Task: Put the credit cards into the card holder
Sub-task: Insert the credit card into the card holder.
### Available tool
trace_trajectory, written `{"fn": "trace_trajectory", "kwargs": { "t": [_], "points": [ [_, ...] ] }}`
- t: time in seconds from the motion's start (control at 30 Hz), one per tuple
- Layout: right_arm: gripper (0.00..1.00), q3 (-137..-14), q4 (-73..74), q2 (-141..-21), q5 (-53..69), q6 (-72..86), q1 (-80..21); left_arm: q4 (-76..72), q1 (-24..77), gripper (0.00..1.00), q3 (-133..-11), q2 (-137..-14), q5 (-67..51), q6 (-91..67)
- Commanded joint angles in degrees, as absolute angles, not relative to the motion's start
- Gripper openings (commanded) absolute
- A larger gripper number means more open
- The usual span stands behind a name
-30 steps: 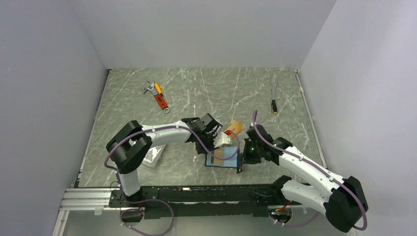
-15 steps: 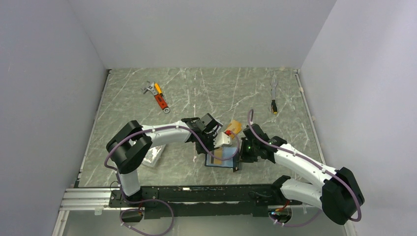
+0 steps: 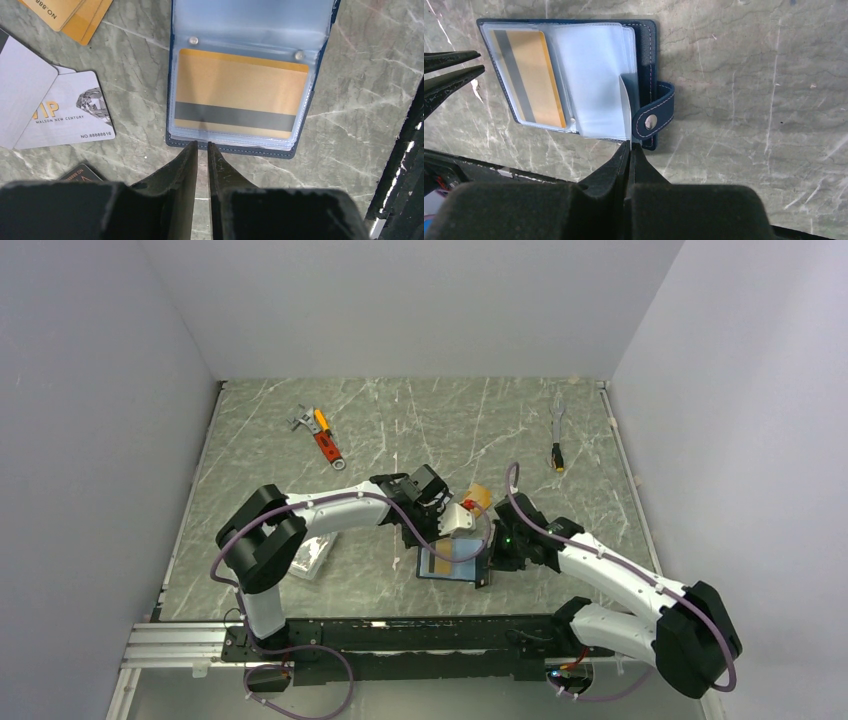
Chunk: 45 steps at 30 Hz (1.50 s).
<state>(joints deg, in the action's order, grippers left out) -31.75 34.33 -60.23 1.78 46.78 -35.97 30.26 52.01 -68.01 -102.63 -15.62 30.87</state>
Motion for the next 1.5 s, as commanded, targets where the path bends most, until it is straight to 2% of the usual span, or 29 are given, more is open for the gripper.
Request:
{"fn": "trace_trajectory", "kwargs": {
  "t": [0.0, 0.53, 0.7, 1.0, 1.47],
  "points": [
    [0.00, -30.9, 34.2, -62.9, 1.9, 46.5, -36.2, 31.3, 52.4, 0.18, -69.6, -102.2, -17.4, 32.2],
    [0.00, -27.8, 24.9, -66.4, 8.8, 45.5, -36.4, 31.8, 52.2, 0.16, -69.3, -102.8, -17.8, 33.8],
    [0.00, -26.1, 22.0, -66.2, 10.2, 45.9, -36.4, 34.2, 52.1, 0.17, -74.4, -102.2, -20.1, 33.5],
    [0.00, -23.8, 16.0, -64.1, 13.6, 45.6, -35.6, 34.6, 52.2, 0.18, -83.9, -108.7, -23.8, 30.6],
    [0.00, -17.9, 11.0, -60.1, 16.1, 46.9, -34.3, 27.4, 51.1, 0.17, -81.4, -110.7, -24.6, 23.2]
  ]
}}
